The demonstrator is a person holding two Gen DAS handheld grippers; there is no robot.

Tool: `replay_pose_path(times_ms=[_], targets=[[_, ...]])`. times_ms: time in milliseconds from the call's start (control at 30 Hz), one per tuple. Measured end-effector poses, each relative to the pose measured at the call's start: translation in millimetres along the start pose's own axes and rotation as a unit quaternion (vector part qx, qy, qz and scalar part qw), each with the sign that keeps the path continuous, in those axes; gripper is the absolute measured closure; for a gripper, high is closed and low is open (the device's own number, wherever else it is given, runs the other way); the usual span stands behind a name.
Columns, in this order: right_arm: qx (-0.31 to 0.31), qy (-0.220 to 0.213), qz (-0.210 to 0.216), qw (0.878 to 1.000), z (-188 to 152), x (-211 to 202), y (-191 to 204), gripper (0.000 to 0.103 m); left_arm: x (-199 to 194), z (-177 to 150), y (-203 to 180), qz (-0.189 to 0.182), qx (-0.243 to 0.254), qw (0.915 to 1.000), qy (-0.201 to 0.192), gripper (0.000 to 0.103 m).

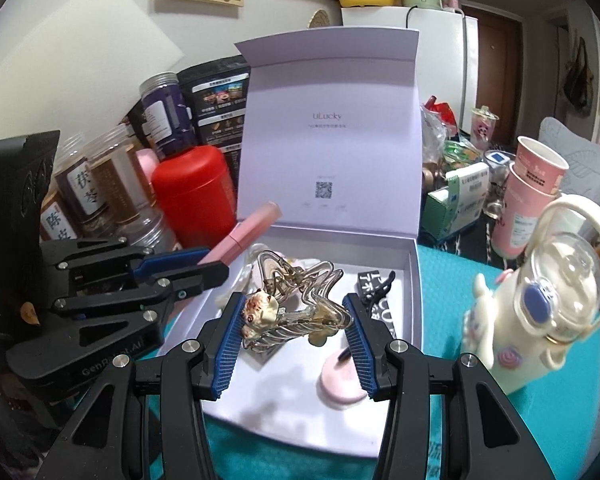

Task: Organize rigid objects
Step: 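Carry the lipstick into the lavender box with the left tool while the right tool carries the star clip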

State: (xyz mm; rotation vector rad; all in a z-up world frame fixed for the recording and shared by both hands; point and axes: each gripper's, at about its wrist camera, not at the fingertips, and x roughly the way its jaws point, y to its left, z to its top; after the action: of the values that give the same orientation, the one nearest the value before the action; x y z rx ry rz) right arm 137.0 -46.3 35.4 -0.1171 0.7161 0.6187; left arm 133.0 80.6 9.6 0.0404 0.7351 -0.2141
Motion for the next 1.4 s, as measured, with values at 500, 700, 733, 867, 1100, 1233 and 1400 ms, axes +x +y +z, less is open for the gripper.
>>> replay_pose_path(times_ms=[500,700,733,867,1100,1233,1400], targets=[[0.016,0.047,0.010,0.999,-24.5,43.0,-19.2,0.055,43.4,-21.4,-6.1,-0.015,0.005,0.9982,0.057,0.090],[0.023,0.065,0.012,0.998,-34.7,53.9,-21.0,0.055,54.7,-29.1,-6.6,-0.017,0.007,0.9972,0.072,0.090],[0.023,0.070,0.011,0.997,-36.0,56.2,-21.3,0.055,55.4,-28.8,-7.2,-0.011,0.010,0.9973,0.072,0.090],[0.023,0.081,0.008,0.996,-39.9,62.8,-22.1,0.055,58.3,-27.6,-6.5,-0.010,0.012,0.9973,0.071,0.090],[0.024,0.088,-0.004,0.996,-39.7,68.6,-26.5,0.055,64.2,-23.1,-4.7,-0.009,0.017,0.9970,0.075,0.090],[0.028,0.091,-0.008,0.995,-38.8,72.2,-30.8,0.055,69.0,-19.6,-4.7,-0.009,0.017,0.9968,0.077,0.090],[0.038,0.097,-0.011,0.995,-36.9,77.2,-36.2,0.055,75.1,-15.2,-4.9,-0.010,0.017,0.9966,0.080,0.090]])
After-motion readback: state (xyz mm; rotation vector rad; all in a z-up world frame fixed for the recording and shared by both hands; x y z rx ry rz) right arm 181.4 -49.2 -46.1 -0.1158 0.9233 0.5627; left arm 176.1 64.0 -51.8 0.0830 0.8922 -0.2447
